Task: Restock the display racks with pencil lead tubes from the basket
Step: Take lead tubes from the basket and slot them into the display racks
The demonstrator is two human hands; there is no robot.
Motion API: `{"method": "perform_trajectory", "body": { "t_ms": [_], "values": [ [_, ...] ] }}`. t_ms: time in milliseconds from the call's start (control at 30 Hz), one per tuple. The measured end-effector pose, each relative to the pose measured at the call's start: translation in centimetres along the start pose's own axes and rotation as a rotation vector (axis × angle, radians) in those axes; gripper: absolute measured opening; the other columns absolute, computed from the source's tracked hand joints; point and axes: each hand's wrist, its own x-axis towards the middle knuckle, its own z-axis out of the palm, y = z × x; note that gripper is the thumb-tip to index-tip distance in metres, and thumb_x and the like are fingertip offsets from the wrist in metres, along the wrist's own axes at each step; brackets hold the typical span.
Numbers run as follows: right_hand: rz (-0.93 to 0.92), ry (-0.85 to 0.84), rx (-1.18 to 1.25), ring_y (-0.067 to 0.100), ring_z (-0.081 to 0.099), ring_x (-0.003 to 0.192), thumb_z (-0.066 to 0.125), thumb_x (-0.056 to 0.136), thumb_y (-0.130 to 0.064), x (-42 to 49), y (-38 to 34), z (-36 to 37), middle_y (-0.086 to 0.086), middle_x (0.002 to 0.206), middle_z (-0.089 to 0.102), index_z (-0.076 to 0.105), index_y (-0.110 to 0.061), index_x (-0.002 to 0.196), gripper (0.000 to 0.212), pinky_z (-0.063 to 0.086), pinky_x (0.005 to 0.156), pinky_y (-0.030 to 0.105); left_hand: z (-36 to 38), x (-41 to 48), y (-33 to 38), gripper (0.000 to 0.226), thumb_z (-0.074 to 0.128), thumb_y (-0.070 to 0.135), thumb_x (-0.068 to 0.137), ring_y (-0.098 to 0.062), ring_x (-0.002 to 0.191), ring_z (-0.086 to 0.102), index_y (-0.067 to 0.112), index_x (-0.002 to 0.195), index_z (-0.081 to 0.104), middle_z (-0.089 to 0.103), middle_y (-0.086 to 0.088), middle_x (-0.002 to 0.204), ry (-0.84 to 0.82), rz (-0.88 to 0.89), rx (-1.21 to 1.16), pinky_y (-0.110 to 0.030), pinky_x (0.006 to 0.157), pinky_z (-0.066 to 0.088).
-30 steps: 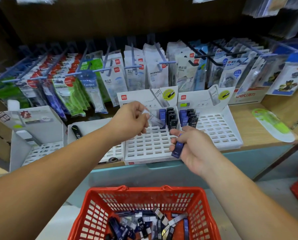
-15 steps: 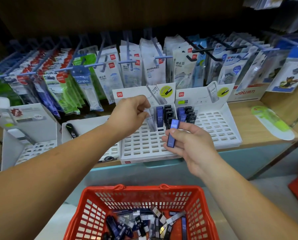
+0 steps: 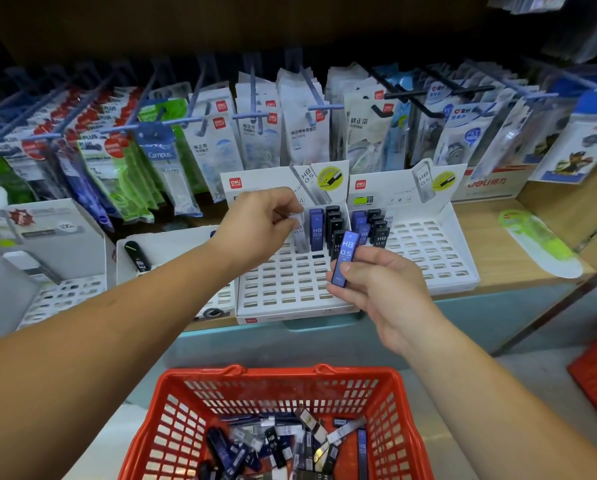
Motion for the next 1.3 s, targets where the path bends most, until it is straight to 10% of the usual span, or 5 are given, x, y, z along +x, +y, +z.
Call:
{"method": "perform_trajectory", "body": {
  "t_ms": [600, 867, 1300],
  "values": [
    [-0.109, 0.026, -0.215, 0.018, 0.077, 0.08, 0.081, 0.084, -0.002, 0.4, 0.3, 0.2, 0.003, 0.085, 0.079, 0.074, -0.011, 0.102, 0.021, 0.064, 0.072, 0.031, 0.1, -0.4, 0.2, 0.031, 0.061, 0.007, 0.098, -0.012, 0.094, 0.062, 0.024, 0.12, 0.075, 0.062, 0.006, 0.106, -0.084, 0.009, 0.112, -0.024, 0.082, 0.049],
    [-0.184, -0.196, -0.463, 0.011, 0.07, 0.068, 0.081, 0.086, -0.009, -1.3, 1.2, 3.7, 0.001, 0.077, 0.072, 0.075, -0.016, 0.097, 0.015, 0.062, 0.07, 0.04, -1.6, -6.6, 0.5, 0.015, 0.072, 0.009, 0.094, -0.033, 0.078, 0.07, 0.021, 0.104, 0.073, 0.072, -0.015, 0.089, -0.071, -0.17, -0.421, -0.048, 0.076, 0.062],
    [-0.295, -0.162, -0.645, 0.003, 0.063, 0.065, 0.083, 0.085, -0.029, -0.7, 3.3, 7.7, -0.006, 0.073, 0.073, 0.078, -0.019, 0.085, 0.011, 0.049, 0.068, 0.025, -6.4, -9.6, -3.2, 0.017, 0.071, -0.001, 0.093, -0.032, 0.078, 0.076, 0.013, 0.102, 0.066, 0.072, -0.02, 0.097, 0.125, -0.371, -0.521, -0.032, 0.071, 0.065]
  ]
}}
